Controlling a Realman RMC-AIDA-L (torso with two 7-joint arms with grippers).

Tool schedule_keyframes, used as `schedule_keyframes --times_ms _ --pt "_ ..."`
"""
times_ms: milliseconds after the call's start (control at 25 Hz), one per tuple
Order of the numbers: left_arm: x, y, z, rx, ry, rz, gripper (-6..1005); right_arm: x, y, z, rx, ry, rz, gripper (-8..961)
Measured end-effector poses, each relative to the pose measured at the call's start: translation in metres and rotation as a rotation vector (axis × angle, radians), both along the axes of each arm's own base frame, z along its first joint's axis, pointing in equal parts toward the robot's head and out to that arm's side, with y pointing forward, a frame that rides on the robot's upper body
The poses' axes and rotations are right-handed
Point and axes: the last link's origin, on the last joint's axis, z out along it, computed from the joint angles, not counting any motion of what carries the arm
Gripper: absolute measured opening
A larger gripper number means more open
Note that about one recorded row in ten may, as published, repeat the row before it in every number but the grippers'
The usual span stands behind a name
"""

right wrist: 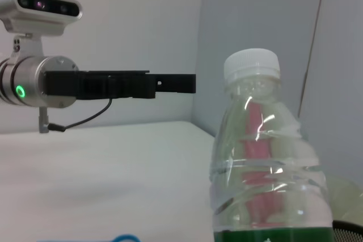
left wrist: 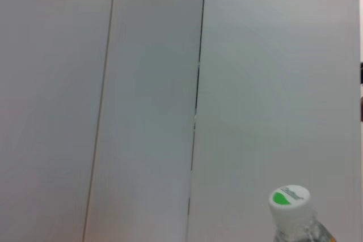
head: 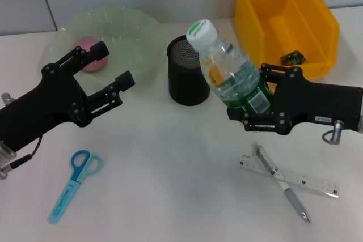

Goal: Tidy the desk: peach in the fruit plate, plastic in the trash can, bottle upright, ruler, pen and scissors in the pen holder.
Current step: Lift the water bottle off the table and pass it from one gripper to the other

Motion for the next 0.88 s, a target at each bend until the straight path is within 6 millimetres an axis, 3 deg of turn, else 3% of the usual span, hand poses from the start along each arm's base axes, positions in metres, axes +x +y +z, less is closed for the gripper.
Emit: schedule_keyframes --times_ms 360,880 --pt "0.003 -0.003 -0.001 -0.009 -0.013 -0.021 778 0.003 0.009 -0.011 -0.054 0.113 0.006 767" --pt "0.008 -0.008 -0.003 -0.057 -0.061 -0.053 777 -0.005 0.007 -0.031 -0.100 0.164 0.089 767"
